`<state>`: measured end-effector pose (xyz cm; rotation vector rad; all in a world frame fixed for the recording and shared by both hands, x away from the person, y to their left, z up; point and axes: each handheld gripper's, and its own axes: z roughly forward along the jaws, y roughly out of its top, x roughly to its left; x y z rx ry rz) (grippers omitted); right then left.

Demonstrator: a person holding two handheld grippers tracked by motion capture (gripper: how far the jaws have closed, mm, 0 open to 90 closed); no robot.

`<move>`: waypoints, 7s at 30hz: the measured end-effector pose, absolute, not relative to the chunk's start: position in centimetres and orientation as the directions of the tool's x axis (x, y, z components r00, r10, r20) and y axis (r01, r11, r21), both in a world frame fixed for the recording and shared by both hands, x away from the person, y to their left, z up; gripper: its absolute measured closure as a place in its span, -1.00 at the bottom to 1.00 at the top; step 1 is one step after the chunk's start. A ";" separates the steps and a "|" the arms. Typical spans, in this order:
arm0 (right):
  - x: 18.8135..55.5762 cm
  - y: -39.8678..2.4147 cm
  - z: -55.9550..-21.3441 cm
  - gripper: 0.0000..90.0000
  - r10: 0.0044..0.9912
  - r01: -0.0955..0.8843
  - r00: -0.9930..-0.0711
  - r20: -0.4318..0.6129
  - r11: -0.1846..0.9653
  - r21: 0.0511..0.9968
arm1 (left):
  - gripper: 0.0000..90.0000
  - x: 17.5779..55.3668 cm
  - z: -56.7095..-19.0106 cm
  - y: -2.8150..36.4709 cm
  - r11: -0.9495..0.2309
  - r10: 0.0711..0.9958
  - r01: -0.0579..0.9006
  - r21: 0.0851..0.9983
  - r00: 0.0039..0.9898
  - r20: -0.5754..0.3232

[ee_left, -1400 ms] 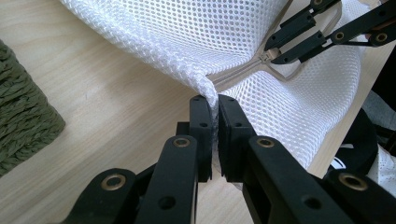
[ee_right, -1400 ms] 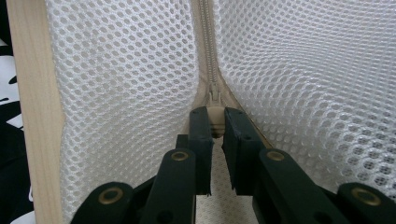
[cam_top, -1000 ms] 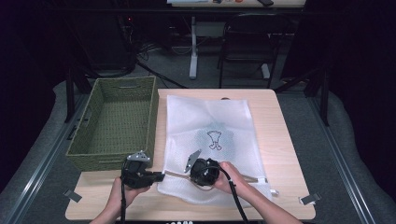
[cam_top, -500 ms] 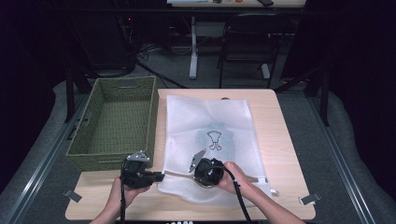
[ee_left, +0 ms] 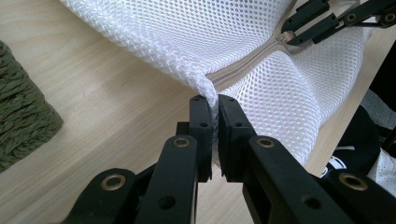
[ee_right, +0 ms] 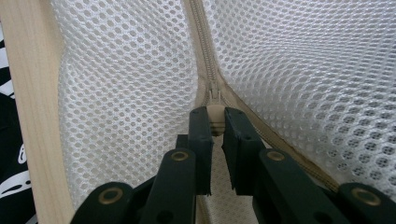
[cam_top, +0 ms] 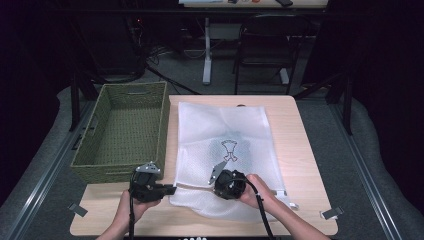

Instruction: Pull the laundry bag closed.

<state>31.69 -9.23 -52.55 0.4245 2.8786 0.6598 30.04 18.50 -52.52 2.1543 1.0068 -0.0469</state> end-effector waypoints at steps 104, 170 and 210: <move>29.5 -20.5 -50.6 0.82 0.470 0.364 -0.865 -0.179 0.830 0.422 | 0.90 30.1 -52.6 19.3 -0.406 0.663 0.693 0.595 0.672 -0.330; 30.1 -28.9 -54.4 0.82 0.659 0.584 -0.746 -0.093 0.715 0.384 | 0.92 30.2 -52.5 19.7 -0.403 0.679 0.685 0.607 0.668 -0.303; 26.8 -25.5 -45.9 -0.85 0.700 0.475 -0.713 -0.042 0.527 0.705 | -0.67 26.6 -46.2 22.4 -0.379 0.715 0.614 0.692 0.669 -0.202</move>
